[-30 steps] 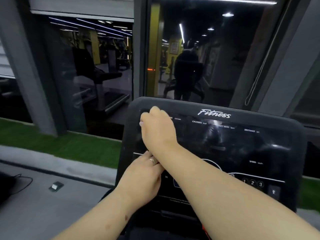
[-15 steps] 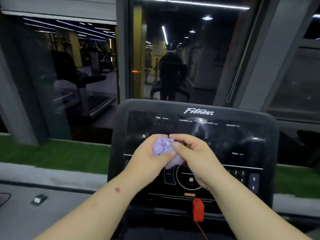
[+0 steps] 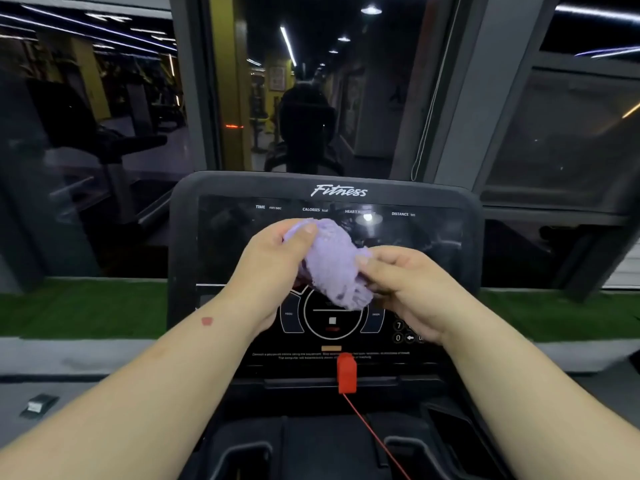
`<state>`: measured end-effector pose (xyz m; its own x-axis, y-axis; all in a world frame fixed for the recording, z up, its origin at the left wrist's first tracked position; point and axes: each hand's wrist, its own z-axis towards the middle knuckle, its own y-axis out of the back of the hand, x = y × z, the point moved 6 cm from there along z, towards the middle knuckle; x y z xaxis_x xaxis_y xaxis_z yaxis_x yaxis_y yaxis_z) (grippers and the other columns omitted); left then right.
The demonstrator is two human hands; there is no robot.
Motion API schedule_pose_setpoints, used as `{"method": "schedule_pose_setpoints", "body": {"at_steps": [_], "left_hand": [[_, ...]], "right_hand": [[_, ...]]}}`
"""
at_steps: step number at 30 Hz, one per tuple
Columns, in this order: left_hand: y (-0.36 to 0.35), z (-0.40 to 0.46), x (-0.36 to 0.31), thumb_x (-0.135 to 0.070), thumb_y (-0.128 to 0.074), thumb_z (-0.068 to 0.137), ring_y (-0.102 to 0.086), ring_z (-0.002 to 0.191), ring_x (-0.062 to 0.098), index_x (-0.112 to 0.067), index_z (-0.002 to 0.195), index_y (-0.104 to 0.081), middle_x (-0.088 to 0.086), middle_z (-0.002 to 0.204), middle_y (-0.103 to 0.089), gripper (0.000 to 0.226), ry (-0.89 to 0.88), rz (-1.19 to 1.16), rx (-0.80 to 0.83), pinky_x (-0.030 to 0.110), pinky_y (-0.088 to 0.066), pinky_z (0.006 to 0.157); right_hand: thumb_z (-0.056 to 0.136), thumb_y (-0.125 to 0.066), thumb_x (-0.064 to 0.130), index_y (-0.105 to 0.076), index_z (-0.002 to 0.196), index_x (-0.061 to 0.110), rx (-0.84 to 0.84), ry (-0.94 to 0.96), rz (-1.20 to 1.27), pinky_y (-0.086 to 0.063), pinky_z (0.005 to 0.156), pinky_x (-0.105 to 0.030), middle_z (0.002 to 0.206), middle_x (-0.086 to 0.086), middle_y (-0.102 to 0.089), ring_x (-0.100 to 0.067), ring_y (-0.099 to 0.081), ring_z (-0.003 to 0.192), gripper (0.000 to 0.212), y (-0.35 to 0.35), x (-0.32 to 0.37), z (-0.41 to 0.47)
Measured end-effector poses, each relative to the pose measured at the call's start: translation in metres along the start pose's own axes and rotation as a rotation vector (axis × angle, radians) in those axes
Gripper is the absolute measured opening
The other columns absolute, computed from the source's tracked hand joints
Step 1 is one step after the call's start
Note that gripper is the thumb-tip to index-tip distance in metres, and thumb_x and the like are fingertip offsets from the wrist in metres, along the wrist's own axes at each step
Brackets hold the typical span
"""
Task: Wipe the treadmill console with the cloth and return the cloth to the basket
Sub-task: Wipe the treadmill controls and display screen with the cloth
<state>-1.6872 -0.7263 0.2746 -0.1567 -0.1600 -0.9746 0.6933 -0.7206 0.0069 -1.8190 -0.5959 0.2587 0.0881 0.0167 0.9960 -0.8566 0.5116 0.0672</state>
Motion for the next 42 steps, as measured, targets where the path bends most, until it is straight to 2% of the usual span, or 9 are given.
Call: {"method": "schedule_pose_setpoints", "body": {"at_steps": [5,10,13,16,20,26,29,34,42], "left_hand": [[-0.008,0.0,0.001,-0.037,-0.045,0.109,-0.067,0.08,0.027,-0.02,0.114,-0.073,0.015,0.104,-0.076,0.033,0.118,-0.091,-0.003,0.037,-0.053,0.07],[-0.023,-0.002,-0.007,-0.031,-0.045,0.109,-0.074,0.093,0.018,-0.023,0.112,-0.072,0.0,0.104,-0.078,0.028,0.078,-0.086,0.045,0.038,-0.057,0.08],[-0.018,-0.004,-0.011,-0.038,-0.049,0.107,-0.075,0.075,0.016,-0.029,0.109,-0.074,-0.004,0.092,-0.078,0.026,0.058,0.019,0.016,0.035,-0.057,0.064],[-0.018,-0.005,-0.007,-0.037,-0.054,0.105,-0.075,0.102,0.023,-0.023,0.118,-0.072,0.003,0.109,-0.078,0.026,0.136,-0.019,0.147,0.045,-0.057,0.093],[-0.024,-0.01,0.006,-0.021,-0.069,0.097,-0.072,0.109,0.031,-0.007,0.121,-0.068,0.014,0.114,-0.075,0.028,0.271,0.026,0.363,0.048,-0.055,0.1],[-0.007,0.008,0.03,-0.01,-0.057,0.101,-0.075,0.101,0.032,-0.004,0.115,-0.071,0.016,0.103,-0.078,0.021,0.425,-0.064,0.028,0.051,-0.054,0.102],[-0.012,0.009,0.029,-0.015,-0.045,0.102,-0.072,0.108,0.034,0.0,0.122,-0.068,0.02,0.116,-0.073,0.034,0.551,-0.342,0.046,0.053,-0.051,0.103],[-0.02,0.007,0.028,-0.03,-0.046,0.089,-0.058,0.108,0.03,-0.002,0.134,-0.063,0.013,0.123,-0.063,0.056,0.653,-0.504,0.156,0.041,-0.044,0.104],[-0.02,0.005,0.026,-0.005,-0.056,0.099,-0.074,0.102,0.034,0.001,0.118,-0.069,0.02,0.107,-0.076,0.024,0.478,-0.103,0.174,0.052,-0.054,0.102]], "right_hand": [[0.097,-0.062,0.042,-0.073,0.105,0.028,-0.318,-0.025,-0.042,-0.055,0.093,-0.036,0.108,0.009,-0.073,-0.011,-0.067,0.104,0.021,0.028,-0.002,-0.003],[0.1,-0.059,0.03,-0.07,0.109,0.013,0.041,-0.009,0.016,-0.05,0.073,-0.025,0.096,-0.002,-0.074,-0.013,-0.065,0.084,0.022,-0.005,0.009,-0.006],[0.098,-0.062,0.013,-0.07,0.106,0.002,-0.055,0.017,0.056,-0.05,0.073,-0.033,0.094,-0.016,-0.074,-0.025,-0.064,0.083,0.016,0.007,0.011,-0.001],[0.096,-0.062,0.012,-0.067,0.116,0.0,-0.117,0.011,0.154,-0.046,0.089,-0.046,0.115,-0.025,-0.071,-0.034,-0.065,0.099,0.024,0.018,0.015,0.004],[0.099,-0.059,0.014,-0.071,0.111,0.006,-0.137,0.075,0.188,-0.054,0.086,-0.045,0.109,-0.02,-0.073,-0.034,-0.069,0.098,0.019,0.019,0.027,0.009],[0.088,-0.066,0.003,-0.075,0.094,0.028,-0.333,0.601,-0.431,-0.053,0.086,-0.027,0.096,0.006,-0.069,-0.013,-0.066,0.096,0.027,0.008,0.069,-0.019],[0.077,-0.061,0.001,-0.077,0.106,0.023,-0.195,0.84,-0.936,-0.05,0.079,-0.031,0.096,0.007,-0.058,-0.015,-0.058,0.091,0.039,-0.02,0.064,-0.029],[0.085,-0.055,0.014,-0.07,0.126,0.028,0.015,0.751,-1.151,-0.054,0.079,-0.033,0.108,0.012,-0.059,-0.015,-0.059,0.095,0.045,-0.044,0.03,-0.029],[0.095,-0.053,0.013,-0.071,0.099,0.033,-0.444,0.509,-0.589,-0.039,0.07,-0.011,0.09,0.011,-0.064,-0.003,-0.058,0.087,0.027,0.009,0.074,-0.014]]}}
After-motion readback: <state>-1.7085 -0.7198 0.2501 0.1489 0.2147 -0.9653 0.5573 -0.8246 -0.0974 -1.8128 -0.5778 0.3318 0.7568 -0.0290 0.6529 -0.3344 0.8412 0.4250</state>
